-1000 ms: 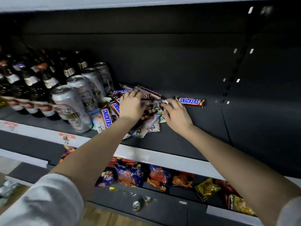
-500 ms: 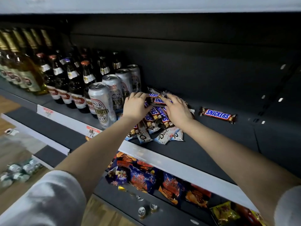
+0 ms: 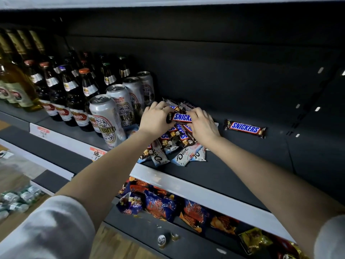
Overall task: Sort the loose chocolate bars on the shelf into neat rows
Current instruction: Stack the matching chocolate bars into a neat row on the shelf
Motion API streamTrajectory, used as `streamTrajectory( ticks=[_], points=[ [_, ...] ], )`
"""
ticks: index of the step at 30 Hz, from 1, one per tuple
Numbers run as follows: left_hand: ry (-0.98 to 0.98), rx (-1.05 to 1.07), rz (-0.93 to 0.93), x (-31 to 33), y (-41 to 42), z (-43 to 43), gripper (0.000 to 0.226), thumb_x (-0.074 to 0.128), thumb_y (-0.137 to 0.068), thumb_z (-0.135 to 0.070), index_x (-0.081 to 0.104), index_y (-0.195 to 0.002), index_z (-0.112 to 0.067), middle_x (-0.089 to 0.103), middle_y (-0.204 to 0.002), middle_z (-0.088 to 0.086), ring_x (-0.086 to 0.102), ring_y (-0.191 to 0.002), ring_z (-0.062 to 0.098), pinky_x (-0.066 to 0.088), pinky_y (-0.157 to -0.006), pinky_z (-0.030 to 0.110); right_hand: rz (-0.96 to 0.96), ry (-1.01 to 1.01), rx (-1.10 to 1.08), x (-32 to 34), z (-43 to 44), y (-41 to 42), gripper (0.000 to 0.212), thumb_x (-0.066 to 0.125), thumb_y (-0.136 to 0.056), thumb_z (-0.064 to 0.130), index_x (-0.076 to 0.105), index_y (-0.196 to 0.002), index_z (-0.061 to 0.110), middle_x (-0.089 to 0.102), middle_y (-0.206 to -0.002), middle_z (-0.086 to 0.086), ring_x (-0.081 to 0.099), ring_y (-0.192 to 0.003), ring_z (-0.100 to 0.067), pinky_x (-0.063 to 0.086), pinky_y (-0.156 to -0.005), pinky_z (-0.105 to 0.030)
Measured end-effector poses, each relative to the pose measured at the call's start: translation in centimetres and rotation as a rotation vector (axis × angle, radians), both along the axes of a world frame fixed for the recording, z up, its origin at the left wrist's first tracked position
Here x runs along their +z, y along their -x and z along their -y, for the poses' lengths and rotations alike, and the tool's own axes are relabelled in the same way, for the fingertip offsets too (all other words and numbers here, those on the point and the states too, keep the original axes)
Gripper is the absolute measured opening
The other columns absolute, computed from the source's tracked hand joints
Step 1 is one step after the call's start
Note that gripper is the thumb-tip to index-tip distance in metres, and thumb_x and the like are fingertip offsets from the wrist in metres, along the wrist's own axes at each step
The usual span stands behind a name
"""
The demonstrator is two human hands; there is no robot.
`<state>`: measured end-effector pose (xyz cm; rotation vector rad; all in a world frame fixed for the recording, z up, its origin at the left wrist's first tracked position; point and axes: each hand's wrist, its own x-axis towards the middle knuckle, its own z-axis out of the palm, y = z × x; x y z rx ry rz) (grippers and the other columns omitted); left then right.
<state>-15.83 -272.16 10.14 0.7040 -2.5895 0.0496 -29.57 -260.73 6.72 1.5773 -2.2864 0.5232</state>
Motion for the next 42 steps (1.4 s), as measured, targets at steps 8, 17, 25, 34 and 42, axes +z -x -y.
streamTrajectory(
  ticks=[8, 17, 25, 34, 42],
  points=[
    [-0.020, -0.150, -0.032, 0.0, 4.0, -2.7, 0.041, 0.062, -0.082, -0.034, 0.058, -0.121, -0.022, 0.056, -0.121, -0.001, 0.044, -0.114, 0.023, 0.037, -0.093, 0.039, -0.090, 0.045, -0.063, 0.5, -5.1, 3.1, 0.056, 0.058, -0.084, 0.001, 0.041, -0.137, 0.009, 0.044, -0.128, -0.009, 0.042, -0.116, -0.027, 0.031, -0.101, -0.036],
    [-0.164, -0.398, -0.033, -2.0, 10.2, -8.0, 0.036, 0.065, -0.083, -0.019, 0.062, -0.118, -0.009, 0.063, -0.116, 0.009, 0.050, -0.111, 0.026, 0.038, -0.093, 0.030, -0.112, 0.134, -0.173, -1.2, -14.0, 6.4, 0.031, 0.075, -0.074, 0.005, 0.069, -0.104, 0.006, 0.067, -0.098, -0.012, 0.063, -0.089, -0.032, 0.054, -0.074, -0.041],
    [-0.217, -0.432, 0.009, -4.1, 13.0, -12.3, 0.032, 0.059, -0.087, -0.017, 0.058, -0.118, -0.010, 0.059, -0.118, 0.010, 0.047, -0.115, 0.027, 0.043, -0.092, 0.036, -0.066, 0.032, -0.257, -2.9, -18.6, 7.2, 0.042, 0.068, -0.070, -0.010, 0.068, -0.109, 0.007, 0.065, -0.108, -0.016, 0.060, -0.098, -0.035, 0.056, -0.076, -0.043],
    [-0.280, -0.347, -0.082, -6.4, 13.0, -12.8, 0.032, 0.053, -0.088, -0.005, 0.054, -0.120, -0.003, 0.055, -0.120, 0.015, 0.048, -0.113, 0.032, 0.037, -0.096, 0.035, -0.052, 0.072, -0.264, -4.1, -17.6, 7.5, 0.055, 0.073, -0.052, -0.020, 0.072, -0.097, 0.011, 0.069, -0.102, -0.010, 0.064, -0.089, -0.030, 0.058, -0.062, -0.036],
    [-0.267, -0.275, -0.045, -6.6, 13.3, -12.8, 0.050, 0.040, -0.088, 0.006, 0.039, -0.138, -0.003, 0.037, -0.145, 0.012, 0.034, -0.130, 0.030, 0.031, -0.105, 0.032, 0.038, 0.104, -0.319, -4.4, -15.2, 7.9, 0.052, 0.067, -0.059, -0.023, 0.072, -0.101, 0.008, 0.069, -0.107, -0.012, 0.062, -0.098, -0.031, 0.057, -0.071, -0.037]
  ],
)
